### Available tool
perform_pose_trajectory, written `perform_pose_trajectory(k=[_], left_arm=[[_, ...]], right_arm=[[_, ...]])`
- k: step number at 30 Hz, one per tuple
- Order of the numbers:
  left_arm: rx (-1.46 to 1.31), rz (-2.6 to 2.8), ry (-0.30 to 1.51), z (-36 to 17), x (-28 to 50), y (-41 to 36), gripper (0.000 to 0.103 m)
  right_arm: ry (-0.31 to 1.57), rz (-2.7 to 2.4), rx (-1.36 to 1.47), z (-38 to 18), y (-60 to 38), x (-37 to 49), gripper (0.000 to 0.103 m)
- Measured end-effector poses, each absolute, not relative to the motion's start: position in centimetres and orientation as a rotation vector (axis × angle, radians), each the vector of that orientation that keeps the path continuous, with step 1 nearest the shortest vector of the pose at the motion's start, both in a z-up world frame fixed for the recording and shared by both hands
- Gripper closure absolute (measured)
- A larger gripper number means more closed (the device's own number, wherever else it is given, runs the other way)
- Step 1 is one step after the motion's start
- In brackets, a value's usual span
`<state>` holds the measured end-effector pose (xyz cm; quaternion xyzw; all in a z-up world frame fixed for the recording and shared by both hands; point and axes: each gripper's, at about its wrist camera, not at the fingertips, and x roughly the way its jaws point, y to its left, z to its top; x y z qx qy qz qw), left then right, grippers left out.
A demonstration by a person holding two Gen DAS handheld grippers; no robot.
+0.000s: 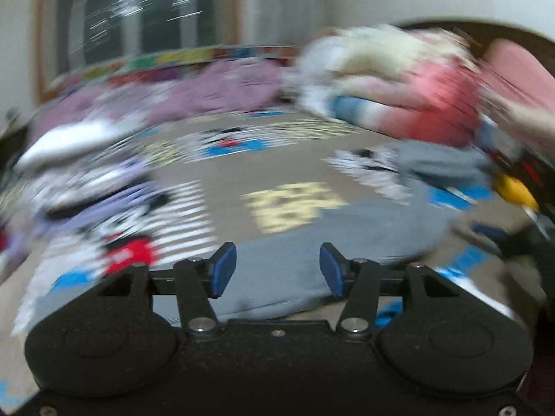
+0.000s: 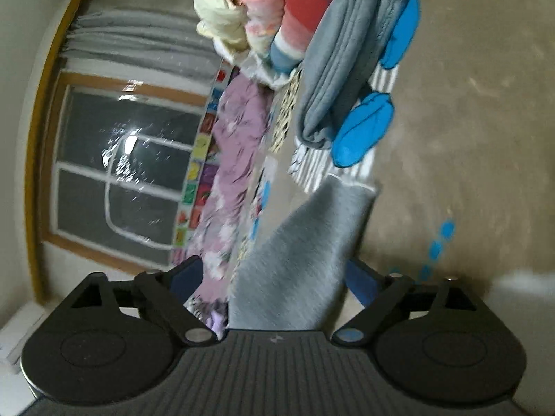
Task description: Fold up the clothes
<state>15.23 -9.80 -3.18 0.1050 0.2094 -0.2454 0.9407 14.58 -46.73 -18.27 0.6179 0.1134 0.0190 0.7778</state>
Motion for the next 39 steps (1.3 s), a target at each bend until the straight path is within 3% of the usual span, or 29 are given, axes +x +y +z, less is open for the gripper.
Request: perform_pose_trajectory(k=[9,12,23,25,28,39], left_arm=[[0.608,-0.738,0.361,-5.8,15.8,-24.4,0.051],[0.745,-0.77,0.362,-7.7,16.7,-27.6,0.065],[0.995,-0.747,0.35,-11.5,18.4,-35.3,0.069],[0.992,-0.731,0.37,-11.8,19.1,-36.3,0.07],[0.953,-0.708,0.411,-11.6,20.1,-36.7,0.094],[0.347,-0.556,0.305,2.1,19.9,-24.9,0.096]], right_arm=[[0.223,-0.062,1.322,-17.9,-49.0,13.9,0.014],[0.224,-0.096,1.329,-18.0,-50.2,13.7,0.014],[0.226,-0.087,1.395,-19.6,-52.1,14.1,0.014],[0.22,-0.092,1.402,-19.9,-52.2,14.0,0.015],[0.192,-0.094,1.412,-20.0,-52.2,13.6,0.015],[0.143,-0.039,1.409,-19.9,-51.8,14.0,0.013]])
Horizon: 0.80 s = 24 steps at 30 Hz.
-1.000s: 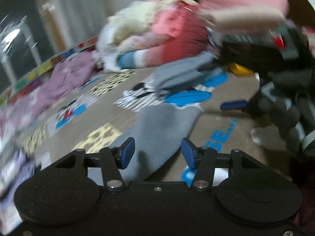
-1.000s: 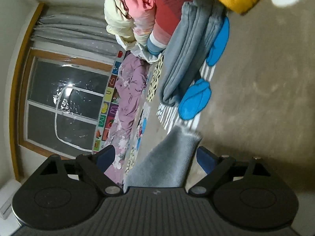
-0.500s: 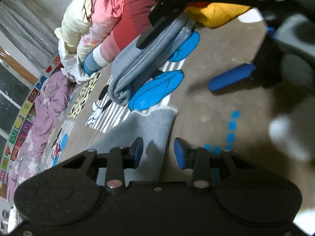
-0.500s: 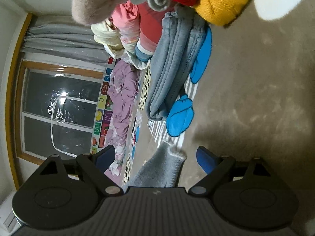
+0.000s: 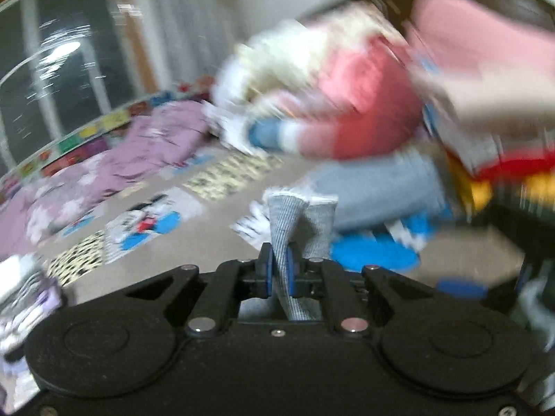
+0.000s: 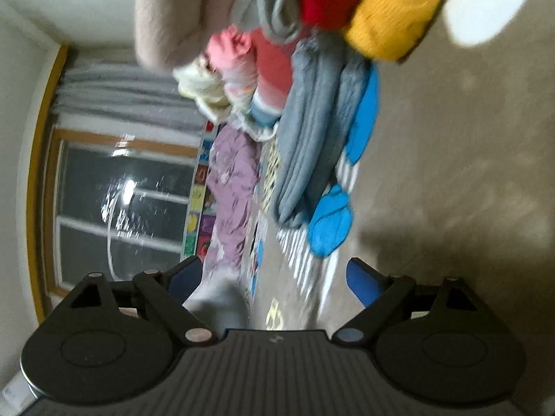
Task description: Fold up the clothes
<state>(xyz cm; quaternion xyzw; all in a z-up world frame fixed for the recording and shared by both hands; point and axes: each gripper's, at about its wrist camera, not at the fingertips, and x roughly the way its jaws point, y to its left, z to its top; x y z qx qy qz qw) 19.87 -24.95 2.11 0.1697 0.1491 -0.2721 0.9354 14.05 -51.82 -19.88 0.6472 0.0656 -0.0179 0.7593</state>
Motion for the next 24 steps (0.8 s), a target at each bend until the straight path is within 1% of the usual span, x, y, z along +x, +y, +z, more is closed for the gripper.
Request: perform_pose_trajectory(k=[5,10,17,24], left_arm=[[0.133,-0.458,0.265,6.5,19.9,-17.5,0.096],[-0.016,-0.359,0.242,7.8,19.9,-10.7,0.096],[-0.183,-0.24,0.247,6.8,19.9,-2.6,0.096],[-0.315,-0.143,0.257,3.6,20.8,5.2,0.096]], right_arm=[[0.211,0.051,1.32,-19.0,-49.8,15.7,0.013],[0.262,0.112,1.237,-18.2,-47.5,17.1,0.013],[0.352,0.18,1.126,-17.8,-43.9,18.6,0.014],[0.418,0.18,1.01,-17.3,-41.4,19.3,0.014]])
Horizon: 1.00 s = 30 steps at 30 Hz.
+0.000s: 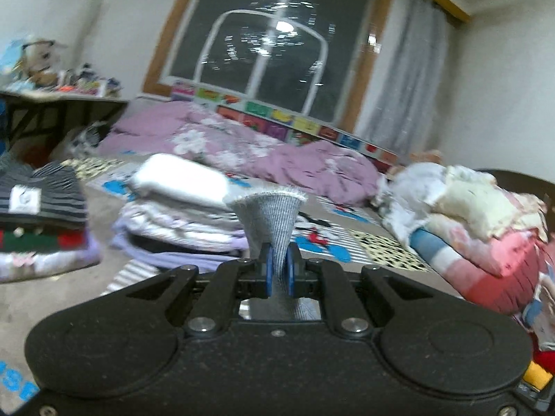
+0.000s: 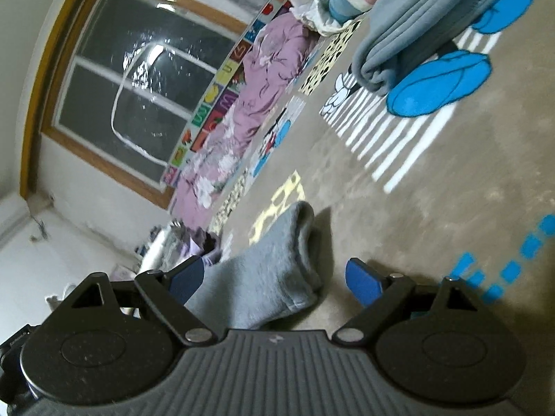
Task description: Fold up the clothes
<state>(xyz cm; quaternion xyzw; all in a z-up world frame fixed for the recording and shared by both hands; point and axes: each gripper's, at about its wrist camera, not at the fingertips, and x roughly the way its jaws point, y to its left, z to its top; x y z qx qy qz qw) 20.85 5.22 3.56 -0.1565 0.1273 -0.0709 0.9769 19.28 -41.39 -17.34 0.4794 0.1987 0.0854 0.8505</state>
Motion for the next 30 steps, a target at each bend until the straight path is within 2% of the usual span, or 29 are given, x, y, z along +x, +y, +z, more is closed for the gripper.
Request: perform_pose_trajectory(k=[10,15,21,25,30], left_arm=[[-0.526,-0.181,0.289,-2.8,22.5,12.5,0.096],[-0.709,-0.118,0.404,-7.1,22.3,16.0,0.096],[-0.708,-0.058,0.526,-8.4,21.9,17.1,0.096],[-0.678,0.002,0.619,-8.2,21.4,18.0,0.091],[-0.644,0.154,0.574,-7.3,20.1,20.4,0.09]], right_arm=[[0.461,0.133,0.793,-16.8,-38.3,19.2,0.015],[0.473,0.107,0.696,-16.4,-36.9,18.9,0.015],[0.473,0.086,0.652,-16.0,-36.4,18.9,0.016],[0.464,0.078,0.686,-15.8,-37.1,18.2,0.023],[0.463,0.077,0.614,-13.9,-37.2,18.5,0.023]])
